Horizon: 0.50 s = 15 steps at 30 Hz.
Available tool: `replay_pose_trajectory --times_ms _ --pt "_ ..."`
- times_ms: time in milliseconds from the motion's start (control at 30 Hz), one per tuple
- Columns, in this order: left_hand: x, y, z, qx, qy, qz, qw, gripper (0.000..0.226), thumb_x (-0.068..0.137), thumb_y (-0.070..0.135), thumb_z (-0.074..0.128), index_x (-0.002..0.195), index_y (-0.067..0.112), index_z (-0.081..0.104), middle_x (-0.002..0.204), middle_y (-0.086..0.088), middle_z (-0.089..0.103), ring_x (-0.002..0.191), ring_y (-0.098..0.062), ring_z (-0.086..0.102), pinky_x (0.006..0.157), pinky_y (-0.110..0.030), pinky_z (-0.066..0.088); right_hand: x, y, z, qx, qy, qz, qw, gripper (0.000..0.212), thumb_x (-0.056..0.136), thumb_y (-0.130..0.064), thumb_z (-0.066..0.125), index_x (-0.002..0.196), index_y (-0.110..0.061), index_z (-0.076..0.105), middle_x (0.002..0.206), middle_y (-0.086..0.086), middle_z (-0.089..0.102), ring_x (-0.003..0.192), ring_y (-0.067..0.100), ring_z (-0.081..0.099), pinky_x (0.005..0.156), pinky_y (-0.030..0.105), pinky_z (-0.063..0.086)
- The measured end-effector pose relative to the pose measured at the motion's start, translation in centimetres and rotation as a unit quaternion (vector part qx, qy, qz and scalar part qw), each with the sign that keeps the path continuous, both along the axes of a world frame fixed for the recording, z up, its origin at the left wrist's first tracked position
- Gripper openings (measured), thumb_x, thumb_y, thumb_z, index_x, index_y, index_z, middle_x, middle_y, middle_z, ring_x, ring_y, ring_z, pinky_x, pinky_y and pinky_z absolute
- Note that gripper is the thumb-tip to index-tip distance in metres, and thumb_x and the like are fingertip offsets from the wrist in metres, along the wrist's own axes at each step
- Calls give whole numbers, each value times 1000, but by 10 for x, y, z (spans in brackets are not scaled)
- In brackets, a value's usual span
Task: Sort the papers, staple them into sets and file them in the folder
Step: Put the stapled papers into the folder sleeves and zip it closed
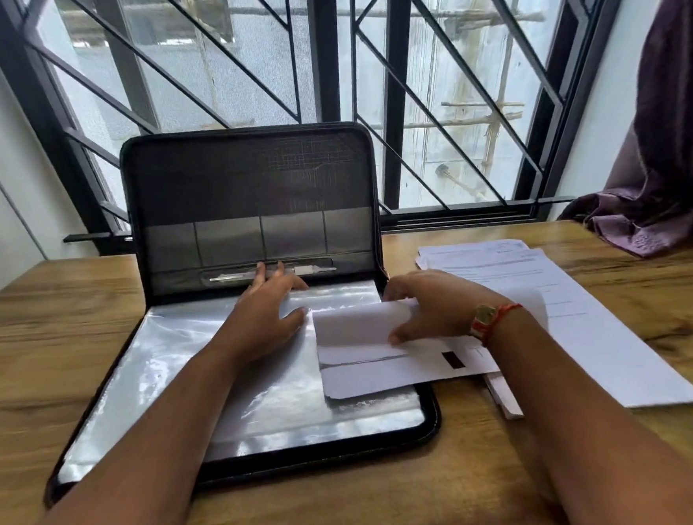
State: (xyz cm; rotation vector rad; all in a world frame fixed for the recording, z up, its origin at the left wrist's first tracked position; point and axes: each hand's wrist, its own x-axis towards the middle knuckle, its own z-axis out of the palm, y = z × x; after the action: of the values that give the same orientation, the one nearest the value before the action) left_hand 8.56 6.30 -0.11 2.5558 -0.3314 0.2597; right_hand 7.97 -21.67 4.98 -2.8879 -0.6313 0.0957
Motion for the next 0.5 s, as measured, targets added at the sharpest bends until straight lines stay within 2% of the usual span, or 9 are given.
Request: replay_pose_trajectory --times_ms 100,233,333,500 --pt "0 -4 6 124 14 26 992 45 96 48 56 139 36 47 167 -6 14 155 -30 -2 122 -49 14 -3 -4 7 24 32 -1 999 55 71 -44 84 114 -32 52 106 -10 64 95 17 59 80 34 48" --pt "-2 -13 2 216 34 42 975 76 87 79 38 153 44 25 168 -7 1 153 -36 -11 123 -54 9 -4 -18 17 20 9 -20 1000 60 75 -37 81 126 -40 50 103 -9 57 95 16 54 81 33 44" --pt "-5 -16 3 225 69 40 971 90 78 88 36 155 47 15 168 -6 -9 151 -34 -20 122 -54 4 -1 -29 20 -7 -32 -49 998 62 79 -36 77 134 -44 48 113 -1 62 98 20 53 80 32 40" --pt "-3 -14 5 193 80 41 977 91 75 88 46 153 48 23 168 -5 -7 151 -31 -21 121 -57 7 5 -42 18 -16 -56 -87 995 66 80 -34 72 138 -47 44 125 2 62 110 25 56 86 36 48"
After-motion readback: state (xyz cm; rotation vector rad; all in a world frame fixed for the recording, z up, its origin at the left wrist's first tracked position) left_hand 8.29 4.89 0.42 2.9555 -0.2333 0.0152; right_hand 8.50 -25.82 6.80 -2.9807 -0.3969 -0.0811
